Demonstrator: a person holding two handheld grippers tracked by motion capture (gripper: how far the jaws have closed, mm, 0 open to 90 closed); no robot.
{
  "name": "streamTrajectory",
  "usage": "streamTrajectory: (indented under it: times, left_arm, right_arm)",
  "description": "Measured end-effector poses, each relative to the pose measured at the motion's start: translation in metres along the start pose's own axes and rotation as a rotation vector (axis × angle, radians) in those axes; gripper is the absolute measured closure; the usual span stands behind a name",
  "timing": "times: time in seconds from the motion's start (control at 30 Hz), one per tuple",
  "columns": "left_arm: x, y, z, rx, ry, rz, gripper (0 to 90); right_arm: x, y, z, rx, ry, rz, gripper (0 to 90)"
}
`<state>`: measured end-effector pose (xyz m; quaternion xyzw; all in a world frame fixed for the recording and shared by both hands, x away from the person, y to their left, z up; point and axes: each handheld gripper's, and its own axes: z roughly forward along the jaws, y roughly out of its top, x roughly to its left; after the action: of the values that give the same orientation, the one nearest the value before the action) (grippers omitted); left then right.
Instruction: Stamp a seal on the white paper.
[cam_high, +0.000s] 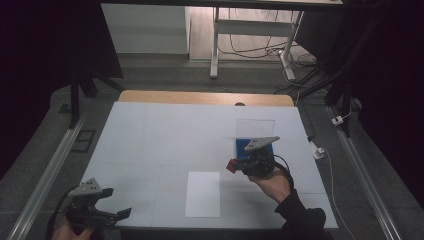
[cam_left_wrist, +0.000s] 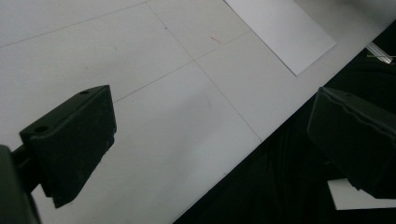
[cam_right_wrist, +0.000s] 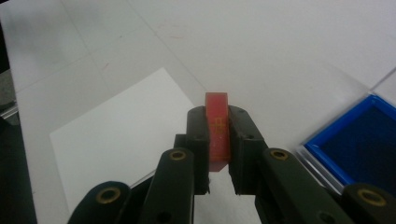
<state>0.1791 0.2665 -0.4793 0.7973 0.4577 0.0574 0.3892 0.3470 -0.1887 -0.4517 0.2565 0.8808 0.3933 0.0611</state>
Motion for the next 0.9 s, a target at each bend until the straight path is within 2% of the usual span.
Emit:
streamTrajectory:
  times: [0.23,0.43,0.9]
  left_arm:
    - [0.0,0.0,0.0,0.002,0.002,0.006,1.8]
    - [0.0,0.0,0.0,0.002,0.002,0.006,1.8]
    - [0.0,0.0,0.0,0.005,0.0,0.006,1.5]
  right_arm:
    - [0.015,0.003,0.009,0.013,0.028,-0.055,79.8]
    - [0.027,0.005,0.019,0.039,0.033,-0.096,79.8]
    - [0.052,0.007,0.049,0.095,0.096,-0.152,79.9]
